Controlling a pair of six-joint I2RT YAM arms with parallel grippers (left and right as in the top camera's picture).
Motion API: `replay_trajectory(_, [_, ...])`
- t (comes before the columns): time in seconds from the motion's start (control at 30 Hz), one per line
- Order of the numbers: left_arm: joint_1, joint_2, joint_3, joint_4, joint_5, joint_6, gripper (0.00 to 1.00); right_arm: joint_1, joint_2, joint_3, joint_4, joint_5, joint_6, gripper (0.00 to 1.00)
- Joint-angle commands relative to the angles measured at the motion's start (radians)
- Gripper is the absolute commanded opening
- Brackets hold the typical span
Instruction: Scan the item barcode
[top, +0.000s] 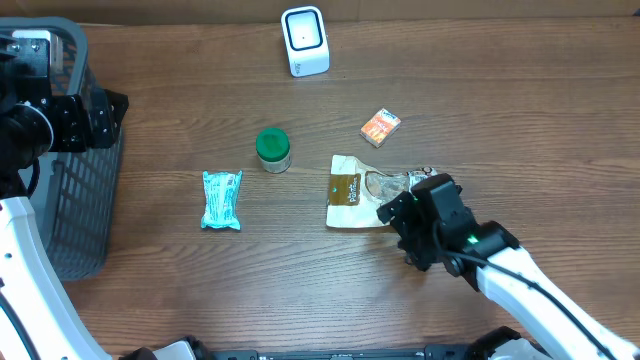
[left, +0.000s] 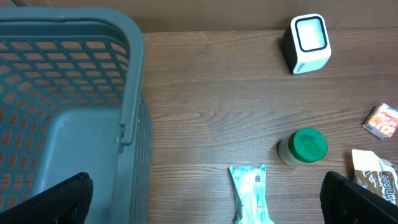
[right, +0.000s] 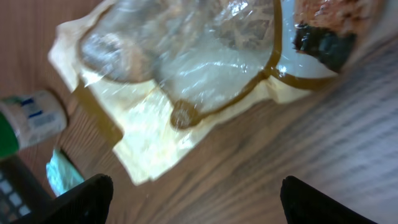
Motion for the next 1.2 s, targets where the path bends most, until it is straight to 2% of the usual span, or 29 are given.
replay_trajectory(0.0, [0.0, 0.006, -0.004, 0.0, 0.017, 0.019, 1.0, -0.001, 0.099, -0.012, 0.052, -0.023, 0.054, 0.88])
replay_trajectory(0.17, [0.0, 0.006, -0.004, 0.0, 0.017, 0.019, 1.0, -0.001, 0.238, -0.012, 0.191, 0.011, 0.051, 0.89])
replay_trajectory(0.3, [0.0, 0.006, -0.004, 0.0, 0.017, 0.019, 1.0, -0.001, 0.277, -0.012, 0.254, 0.059, 0.044, 0.9])
replay_trajectory(0.43, [0.0, 0.006, -0.004, 0.0, 0.017, 0.019, 0.99, -0.006, 0.276, -0.012, 0.261, 0.084, -0.053, 0.84])
replay_trajectory(0.6, [0.0, 0.006, -0.004, 0.0, 0.017, 0.019, 1.0, -0.034, 0.275, -0.01, 0.261, 0.082, -0.157, 0.36])
replay_trajectory(0.67, [0.0, 0.006, -0.004, 0.0, 0.017, 0.019, 1.0, -0.046, 0.271, 0.0, 0.261, 0.058, -0.235, 0.2])
replay_trajectory(0.8, [0.0, 0.006, -0.004, 0.0, 0.017, 0.019, 0.99, -0.062, 0.244, 0.026, 0.255, -0.002, -0.415, 0.12])
replay_trajectory(0.87, [0.0, 0.006, -0.004, 0.0, 0.017, 0.019, 1.0, -0.07, 0.225, 0.041, 0.23, -0.026, -0.487, 0.04])
replay_trajectory(0.97, [0.0, 0.006, -0.004, 0.0, 0.017, 0.019, 1.0, -0.087, 0.193, 0.082, 0.153, -0.062, -0.621, 0.04])
replay_trajectory(1.17, [0.0, 0.006, -0.004, 0.0, 0.017, 0.019, 0.99, -0.161, 0.171, 0.201, -0.052, -0.322, -1.073, 0.04])
